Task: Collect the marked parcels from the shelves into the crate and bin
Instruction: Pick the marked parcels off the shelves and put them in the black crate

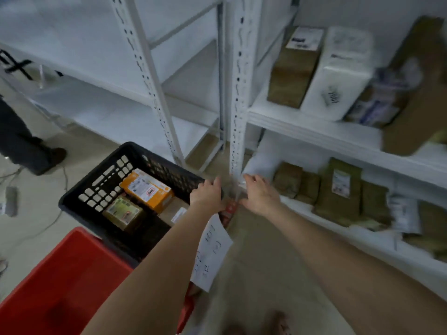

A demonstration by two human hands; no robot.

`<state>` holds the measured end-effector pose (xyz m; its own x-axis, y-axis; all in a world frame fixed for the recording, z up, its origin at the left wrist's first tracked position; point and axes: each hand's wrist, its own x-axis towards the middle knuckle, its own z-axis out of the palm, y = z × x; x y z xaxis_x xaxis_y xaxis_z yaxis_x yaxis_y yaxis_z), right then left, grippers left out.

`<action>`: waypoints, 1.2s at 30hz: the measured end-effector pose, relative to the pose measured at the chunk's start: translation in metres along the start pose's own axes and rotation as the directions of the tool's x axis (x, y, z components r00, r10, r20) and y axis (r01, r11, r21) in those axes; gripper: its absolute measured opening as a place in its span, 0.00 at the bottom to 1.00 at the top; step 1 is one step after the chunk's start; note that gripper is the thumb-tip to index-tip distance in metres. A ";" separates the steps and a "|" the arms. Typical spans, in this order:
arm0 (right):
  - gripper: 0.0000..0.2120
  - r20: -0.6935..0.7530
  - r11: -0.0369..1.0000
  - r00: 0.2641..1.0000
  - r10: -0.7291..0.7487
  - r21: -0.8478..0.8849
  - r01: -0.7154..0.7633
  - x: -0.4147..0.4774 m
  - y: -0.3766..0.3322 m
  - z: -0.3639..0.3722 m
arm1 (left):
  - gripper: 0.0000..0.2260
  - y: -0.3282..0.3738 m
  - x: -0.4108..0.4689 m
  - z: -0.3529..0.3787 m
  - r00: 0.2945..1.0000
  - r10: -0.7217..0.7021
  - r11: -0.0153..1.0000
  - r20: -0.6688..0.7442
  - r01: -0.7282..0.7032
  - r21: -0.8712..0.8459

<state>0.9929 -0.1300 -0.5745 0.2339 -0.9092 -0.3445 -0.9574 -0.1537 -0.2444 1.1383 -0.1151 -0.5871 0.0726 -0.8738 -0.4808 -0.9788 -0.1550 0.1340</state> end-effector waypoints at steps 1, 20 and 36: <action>0.32 -0.024 0.999 0.999 0.036 0.008 -0.036 -0.012 0.015 -0.008 | 0.37 0.017 -0.002 -0.002 0.999 0.049 0.999 -0.013 -0.049 0.018; 0.31 -0.342 0.829 0.756 0.559 0.196 -0.524 -0.311 0.300 -0.140 | 0.38 0.396 -0.178 -0.034 0.714 0.691 0.699 -0.111 -0.621 0.355; 0.28 -0.681 0.805 0.505 0.530 0.216 -0.553 -0.501 0.468 -0.278 | 0.33 0.639 -0.364 -0.098 0.334 0.871 0.478 -0.359 -0.745 0.466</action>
<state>0.3805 0.1463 -0.2644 -0.5043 -0.8045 0.3139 -0.8634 0.4625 -0.2018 0.5049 0.0593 -0.2416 -0.7598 -0.5927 0.2673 -0.6109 0.7915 0.0183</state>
